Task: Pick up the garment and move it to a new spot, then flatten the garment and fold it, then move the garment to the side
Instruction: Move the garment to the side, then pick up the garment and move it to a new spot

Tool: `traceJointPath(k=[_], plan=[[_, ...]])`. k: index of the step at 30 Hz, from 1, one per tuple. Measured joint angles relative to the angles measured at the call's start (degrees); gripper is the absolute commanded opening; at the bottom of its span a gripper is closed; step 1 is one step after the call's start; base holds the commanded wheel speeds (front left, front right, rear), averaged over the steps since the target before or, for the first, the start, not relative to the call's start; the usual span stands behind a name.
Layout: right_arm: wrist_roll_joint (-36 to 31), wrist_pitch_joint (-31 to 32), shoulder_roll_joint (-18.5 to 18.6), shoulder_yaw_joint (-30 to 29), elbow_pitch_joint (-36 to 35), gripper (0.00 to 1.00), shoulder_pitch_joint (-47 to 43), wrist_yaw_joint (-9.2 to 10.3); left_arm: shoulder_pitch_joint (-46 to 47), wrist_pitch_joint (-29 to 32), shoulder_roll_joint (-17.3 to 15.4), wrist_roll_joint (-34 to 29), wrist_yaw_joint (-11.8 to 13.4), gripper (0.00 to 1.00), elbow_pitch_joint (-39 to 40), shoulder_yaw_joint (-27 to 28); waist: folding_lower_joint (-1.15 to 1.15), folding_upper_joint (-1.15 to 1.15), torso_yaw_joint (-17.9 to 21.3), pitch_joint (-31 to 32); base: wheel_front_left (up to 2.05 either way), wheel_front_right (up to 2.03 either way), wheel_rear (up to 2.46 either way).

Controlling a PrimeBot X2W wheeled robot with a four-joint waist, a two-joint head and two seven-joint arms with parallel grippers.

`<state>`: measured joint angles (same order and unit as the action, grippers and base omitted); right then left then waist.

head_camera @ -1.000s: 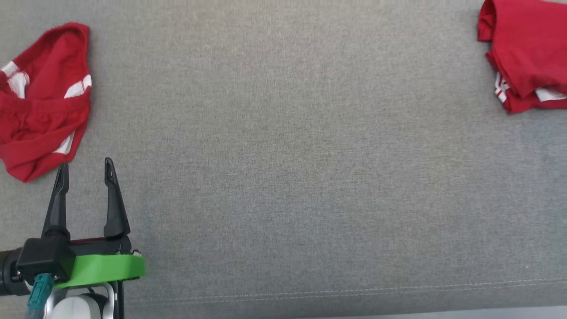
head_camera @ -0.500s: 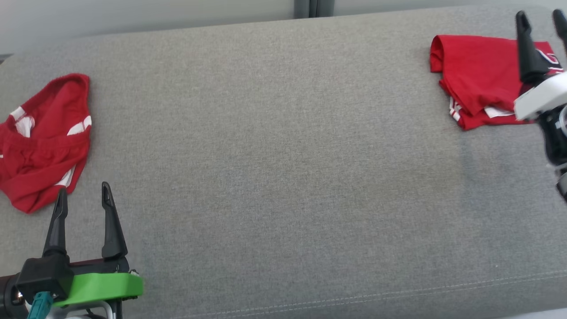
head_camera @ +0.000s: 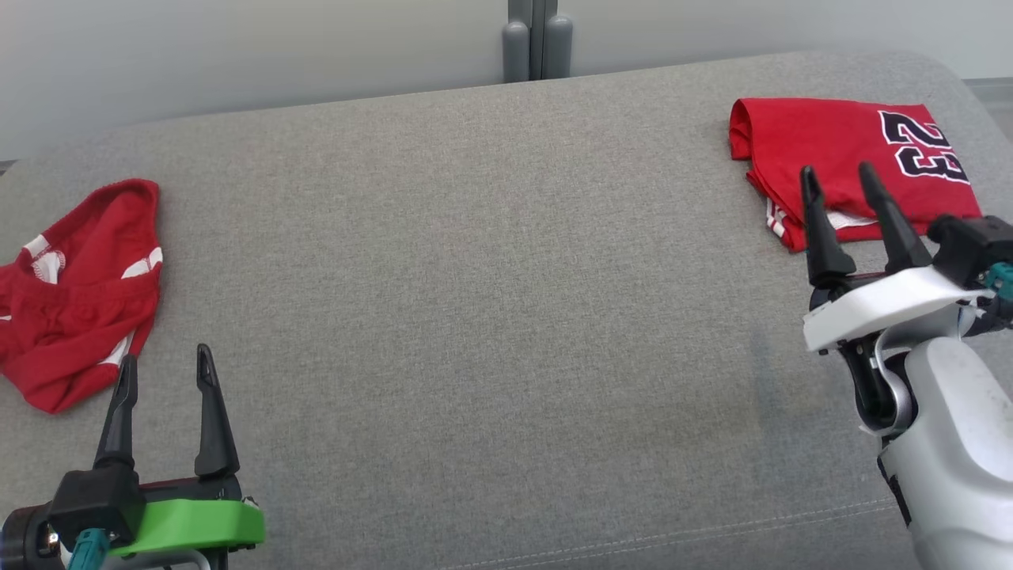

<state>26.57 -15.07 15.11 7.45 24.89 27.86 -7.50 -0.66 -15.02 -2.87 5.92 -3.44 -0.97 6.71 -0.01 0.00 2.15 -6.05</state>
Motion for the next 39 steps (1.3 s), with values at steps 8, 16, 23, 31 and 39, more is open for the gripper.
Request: traceJointPath(k=[8,16,23,31,39], plan=[[-5.7,0.0,-3.1,-3.4,-3.0,1.0,-6.7,0.0,-1.3,0.0,0.0,0.2,0.5,1.0,-2.6,-0.4,0.0,0.0,-0.1,2.5,0.0,0.0,0.0],[-8.8,0.0,-6.6,-5.5,-4.0,1.0,-13.6,0.01,-2.5,0.0,0.0,-0.3,1.0,1.0,-4.9,-0.5,0.0,0.0,-0.5,5.1,0.0,0.0,0.0],[-11.2,0.0,-9.4,-7.1,-5.4,1.0,-18.0,0.0,-3.3,0.0,0.0,-0.4,1.4,1.0,-5.9,-0.3,0.0,0.0,-0.4,6.4,0.0,0.0,0.0],[-12.5,0.0,-10.9,-7.5,-5.4,1.0,-19.2,0.0,-3.6,0.0,-0.4,-1.0,2.0,1.0,-8.3,-0.1,0.0,0.0,0.1,6.8,0.0,0.0,0.0],[-13.3,0.0,-11.3,-8.0,-4.9,1.0,-19.3,0.0,-3.6,0.0,-0.8,-1.5,2.0,1.0,-7.7,-0.2,0.0,0.0,0.1,7.0,0.0,0.0,0.0]])
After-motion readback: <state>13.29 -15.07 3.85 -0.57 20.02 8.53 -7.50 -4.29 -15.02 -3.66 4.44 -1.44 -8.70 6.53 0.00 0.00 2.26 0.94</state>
